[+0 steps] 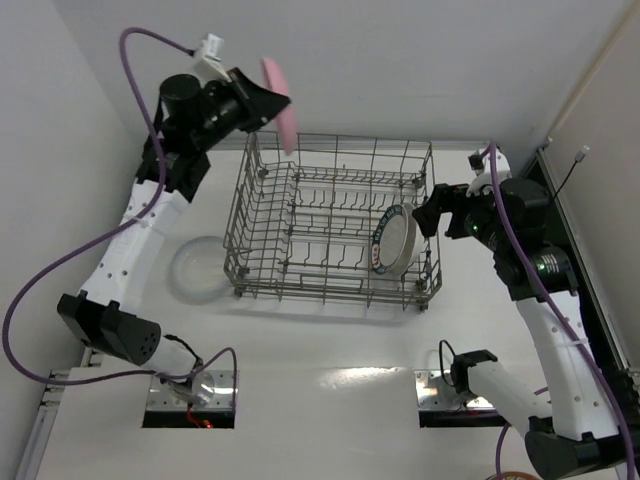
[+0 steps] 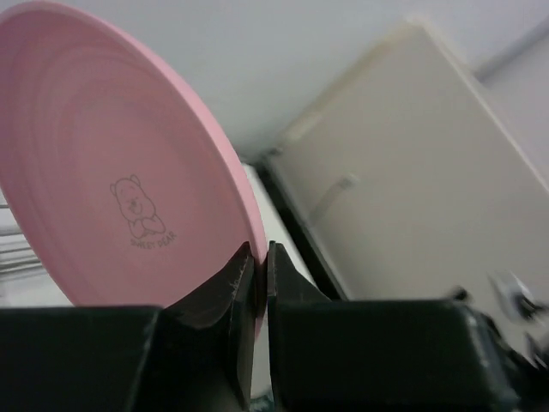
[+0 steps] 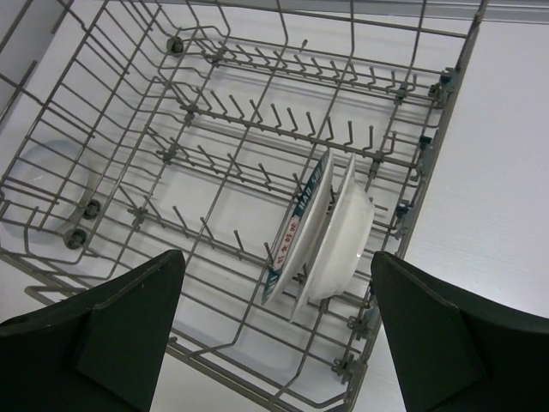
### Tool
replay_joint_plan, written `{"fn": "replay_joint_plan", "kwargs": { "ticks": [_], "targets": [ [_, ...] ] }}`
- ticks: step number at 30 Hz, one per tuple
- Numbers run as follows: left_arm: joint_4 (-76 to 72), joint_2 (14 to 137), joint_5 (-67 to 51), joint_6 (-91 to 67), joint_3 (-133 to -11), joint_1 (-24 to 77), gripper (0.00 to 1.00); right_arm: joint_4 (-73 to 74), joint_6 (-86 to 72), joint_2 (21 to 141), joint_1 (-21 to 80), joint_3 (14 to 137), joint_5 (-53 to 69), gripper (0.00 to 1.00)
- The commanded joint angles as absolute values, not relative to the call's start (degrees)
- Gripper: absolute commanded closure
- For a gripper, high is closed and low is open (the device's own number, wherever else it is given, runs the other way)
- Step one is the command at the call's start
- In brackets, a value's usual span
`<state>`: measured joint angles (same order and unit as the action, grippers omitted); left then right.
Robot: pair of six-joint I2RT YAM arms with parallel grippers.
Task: Load the plates into the dish rack
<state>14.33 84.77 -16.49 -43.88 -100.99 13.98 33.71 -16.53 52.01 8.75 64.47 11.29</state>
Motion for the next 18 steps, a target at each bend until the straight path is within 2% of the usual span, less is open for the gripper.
{"fn": "replay_joint_plan", "kwargs": {
  "ticks": [1,6,8,11,18],
  "targets": [
    [-2.8,85.2,-29.5,-51.2,-101.0,21.6,1.00,34.2,-16.9,50.4,8.4,67.3,8.0,0.11],
    [-2.9,91.8,-34.5,-53.6,-103.8,29.7,1.00,34.9,-16.3,48.3,7.9,67.9,3.0,0.10],
    [-3.4,93.6,-36.7,-54.2,-102.5,32.6,1.00,34.9,-18.5,47.8,7.9,67.9,1.1,0.03],
    [-4.0,94.9,-36.7,-53.7,-99.8,35.3,1.00,34.9,-20.9,47.8,7.9,68.4,1.8,0.01],
    [-4.5,97.5,-39.1,-52.6,-95.5,36.5,1.00,33.7,-22.7,44.7,7.9,67.9,-0.2,0.00]
  ]
}}
